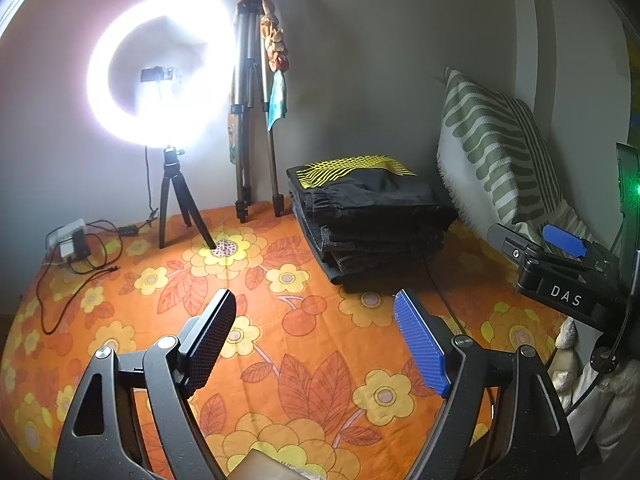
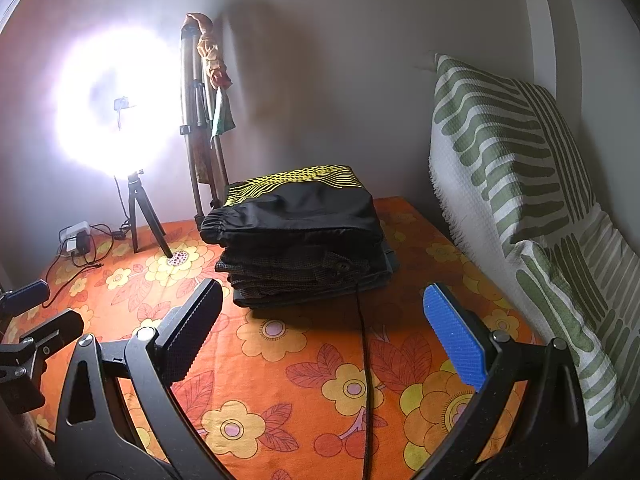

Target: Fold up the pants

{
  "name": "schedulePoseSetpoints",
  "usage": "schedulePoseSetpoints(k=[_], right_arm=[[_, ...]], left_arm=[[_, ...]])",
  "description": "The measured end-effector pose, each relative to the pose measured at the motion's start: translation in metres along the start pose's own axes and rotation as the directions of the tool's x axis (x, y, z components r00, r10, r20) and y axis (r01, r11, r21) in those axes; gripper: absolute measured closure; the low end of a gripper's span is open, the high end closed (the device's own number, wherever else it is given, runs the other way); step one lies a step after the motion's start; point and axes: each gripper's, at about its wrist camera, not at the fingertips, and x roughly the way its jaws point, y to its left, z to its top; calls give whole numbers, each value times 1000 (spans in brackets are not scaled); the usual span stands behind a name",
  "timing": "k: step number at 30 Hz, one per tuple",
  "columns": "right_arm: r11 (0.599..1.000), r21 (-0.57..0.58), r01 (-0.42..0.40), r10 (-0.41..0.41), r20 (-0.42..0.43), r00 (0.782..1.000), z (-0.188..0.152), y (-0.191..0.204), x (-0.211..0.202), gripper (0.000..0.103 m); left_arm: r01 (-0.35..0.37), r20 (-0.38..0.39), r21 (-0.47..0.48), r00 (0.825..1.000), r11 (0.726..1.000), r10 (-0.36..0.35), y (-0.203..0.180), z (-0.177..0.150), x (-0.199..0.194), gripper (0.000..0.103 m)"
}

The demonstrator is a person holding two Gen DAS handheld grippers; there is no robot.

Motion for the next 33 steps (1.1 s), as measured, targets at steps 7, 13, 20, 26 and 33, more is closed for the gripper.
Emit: schedulePoseSetpoints(k=[7,13,20,26,33], right_arm=[[1000,-1,1,-1,0,1000,0,0,0,1],[1000,1,3,-3,-1,1000,-1,1,0,1],[1000,1,3,-3,-1,1000,-1,1,-1,1],[1000,2,3,-3,0,1000,-1,0,-1,1],[1000,1,3,-3,0,1000,-1,1,-1,1]], left_arm=[[-1,0,1,1000,1000,1,-1,0,0,21],[-1,-1,0,1000,1000,1,0,0,0,21],[-2,-2,6,1000,1000,2,0,-1,0,21],[-7,1,9,1000,1000,7,1,-2,0,21],[-8,3,13,1000,1000,8,1,-2,-1,21]])
